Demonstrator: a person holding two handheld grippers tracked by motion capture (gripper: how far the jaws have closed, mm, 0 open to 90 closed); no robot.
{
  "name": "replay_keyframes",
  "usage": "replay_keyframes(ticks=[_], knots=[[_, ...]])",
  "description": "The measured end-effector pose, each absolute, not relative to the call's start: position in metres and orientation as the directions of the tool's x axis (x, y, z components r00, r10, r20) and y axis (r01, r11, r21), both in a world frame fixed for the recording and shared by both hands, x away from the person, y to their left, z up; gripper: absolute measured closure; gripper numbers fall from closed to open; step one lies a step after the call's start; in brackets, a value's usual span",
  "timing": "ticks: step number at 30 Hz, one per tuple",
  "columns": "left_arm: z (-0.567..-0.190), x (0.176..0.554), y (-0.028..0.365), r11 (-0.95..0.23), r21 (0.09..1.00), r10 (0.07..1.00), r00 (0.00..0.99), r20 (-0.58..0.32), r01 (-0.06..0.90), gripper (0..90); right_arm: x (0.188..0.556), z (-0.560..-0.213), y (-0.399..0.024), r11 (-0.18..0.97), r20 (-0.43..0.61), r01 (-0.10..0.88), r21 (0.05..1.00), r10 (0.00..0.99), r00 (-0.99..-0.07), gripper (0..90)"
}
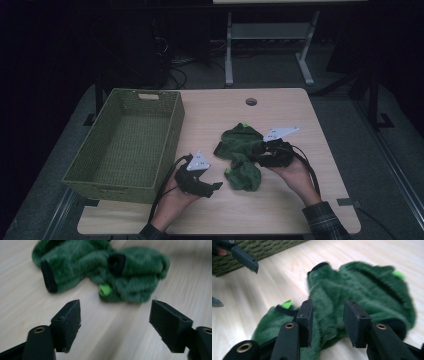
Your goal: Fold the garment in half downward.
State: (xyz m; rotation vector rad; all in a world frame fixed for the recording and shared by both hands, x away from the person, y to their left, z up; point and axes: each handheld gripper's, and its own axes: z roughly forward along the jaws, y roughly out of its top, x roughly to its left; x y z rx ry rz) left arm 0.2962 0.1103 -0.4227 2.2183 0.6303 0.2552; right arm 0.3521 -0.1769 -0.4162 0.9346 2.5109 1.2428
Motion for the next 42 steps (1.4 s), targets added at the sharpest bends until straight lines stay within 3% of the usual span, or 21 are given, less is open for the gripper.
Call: replay_keyframes(ticks=[7,23,34,42], knots=[[-0.413,0.315,0.098,-0.551,0.763,0.519,0.855,-0.004,0.339,39.2,0.365,-0.411,-0.185,0.431,0.104,0.471,0.769,0.644,-0.758,58.7],[-0.405,0.391,0.082,-0.527,0.769,0.571,0.821,0.005,0.362,58.3,0.404,-0.404,-0.206,0.360,0.132,0.515,0.778,0.707,-0.694,58.1],[-0.423,0.440,0.069,-0.539,0.744,0.611,0.791,0.023,0.394,61.5,0.433,-0.426,-0.212,0.336,0.143,0.551,0.764,0.744,-0.653,58.4],[-0.449,0.466,0.054,-0.583,0.692,0.606,0.795,0.022,0.425,57.4,0.450,-0.456,-0.210,0.341,0.171,0.613,0.713,0.763,-0.624,58.1]])
